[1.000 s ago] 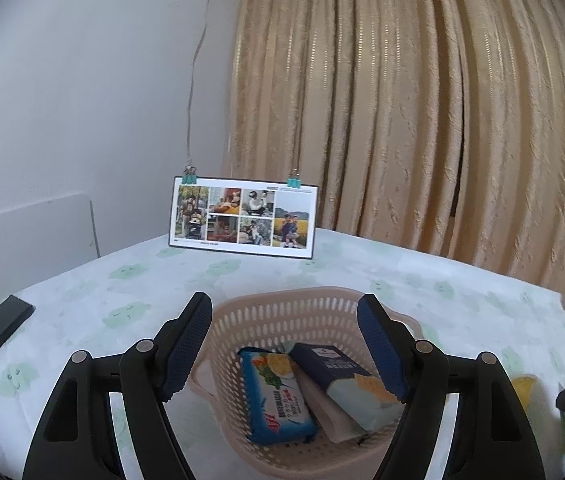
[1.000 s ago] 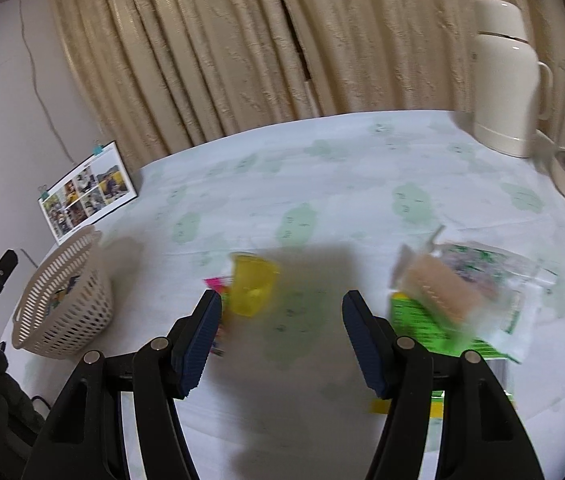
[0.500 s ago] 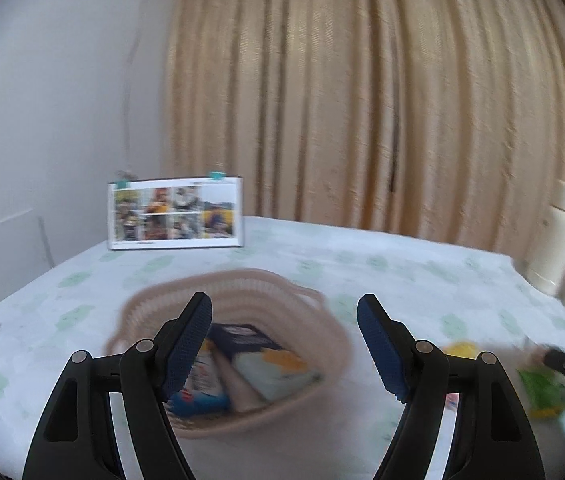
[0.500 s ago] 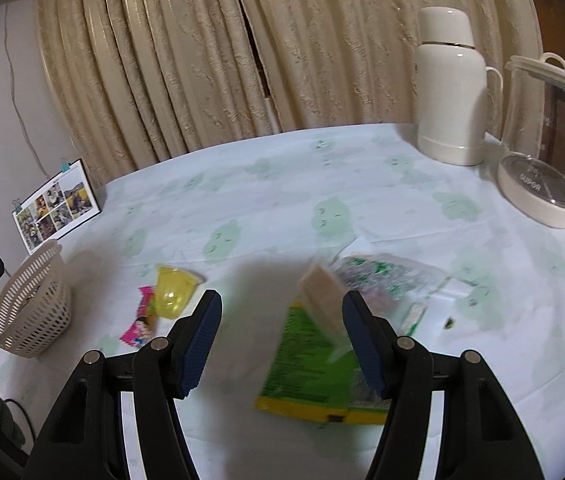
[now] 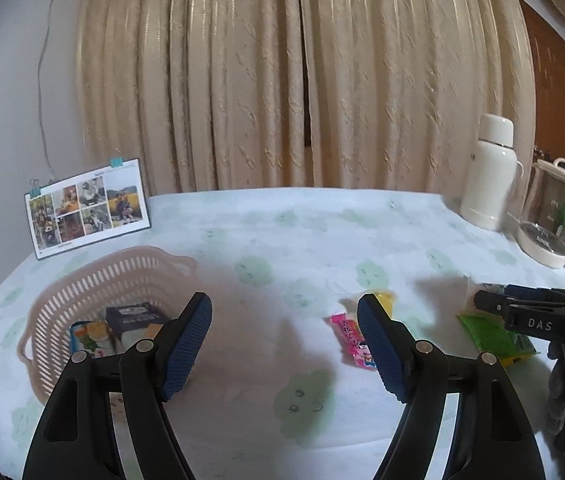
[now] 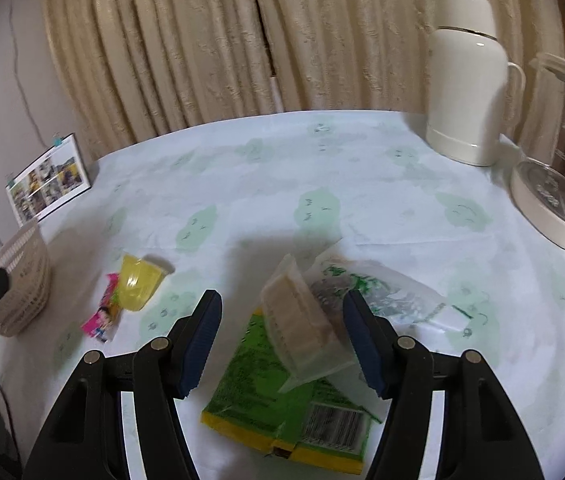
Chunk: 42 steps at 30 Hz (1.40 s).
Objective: Organize snacks
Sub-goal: 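Grasp the yellow jelly cup with the left gripper while the right grasps the wrapped pastry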
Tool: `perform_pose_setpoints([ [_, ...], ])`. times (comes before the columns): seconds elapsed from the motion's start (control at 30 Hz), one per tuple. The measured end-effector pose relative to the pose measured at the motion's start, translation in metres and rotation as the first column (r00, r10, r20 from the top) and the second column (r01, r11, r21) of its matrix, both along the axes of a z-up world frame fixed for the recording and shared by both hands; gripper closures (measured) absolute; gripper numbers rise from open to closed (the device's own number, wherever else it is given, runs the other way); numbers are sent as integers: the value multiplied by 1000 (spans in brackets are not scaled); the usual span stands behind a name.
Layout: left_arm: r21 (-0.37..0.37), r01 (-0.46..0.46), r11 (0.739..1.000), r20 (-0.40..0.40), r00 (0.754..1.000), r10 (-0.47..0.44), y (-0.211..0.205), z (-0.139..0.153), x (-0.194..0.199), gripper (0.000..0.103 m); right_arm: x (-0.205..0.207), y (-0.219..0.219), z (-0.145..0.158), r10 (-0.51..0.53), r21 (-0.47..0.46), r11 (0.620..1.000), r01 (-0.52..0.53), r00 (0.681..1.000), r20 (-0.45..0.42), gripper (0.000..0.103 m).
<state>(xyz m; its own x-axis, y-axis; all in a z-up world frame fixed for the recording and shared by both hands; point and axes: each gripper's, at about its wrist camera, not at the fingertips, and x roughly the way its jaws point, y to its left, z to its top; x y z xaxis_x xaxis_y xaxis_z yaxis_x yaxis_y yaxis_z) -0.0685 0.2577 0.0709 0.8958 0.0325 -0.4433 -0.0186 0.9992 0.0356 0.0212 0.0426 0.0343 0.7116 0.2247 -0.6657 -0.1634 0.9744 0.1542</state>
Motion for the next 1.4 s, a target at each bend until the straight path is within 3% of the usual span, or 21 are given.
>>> perform_pose_setpoints([
  [0.17,19,38,999,-30,999,-38,-12,-4,9,27,-2,9,-7,61,6,998,-61,997,-39,53],
  [0.27,-24,88,996,-83,992,-90,-16,-9,19,27,-2,12,-11,71,0,997,-71,996,-55,60],
  [0.4,-109,130,986,-179,973,-148,-19,-19,39,27,5,14,-13,72,-5,997,-73,994,-76,63],
  [0.57,-74,183,980,-233,953,-196,-35,-28,54,27,14,22,-15,82,-26,996,-85,993,-90,64],
  [0.77,-84,253,964,-324,908,-267,-54,-42,79,28,14,20,-16,93,1,996,-94,991,-92,64],
  [0.83,-106,255,961,-346,897,-276,-57,-47,89,30,14,18,-17,94,11,996,-93,991,-93,64],
  [0.97,-137,252,958,-372,883,-286,-56,-51,103,44,13,16,-17,100,24,995,-98,991,-93,64],
  [1.1,-128,252,959,-372,885,-282,-57,-51,112,54,13,15,-17,101,35,995,-98,990,-95,64],
  [1.27,-166,261,951,-398,865,-307,-58,-52,124,54,12,15,-18,102,46,994,-98,990,-95,64],
  [1.4,-151,260,954,-421,856,-301,-62,-59,133,54,12,14,-18,102,52,994,-98,990,-96,64],
])
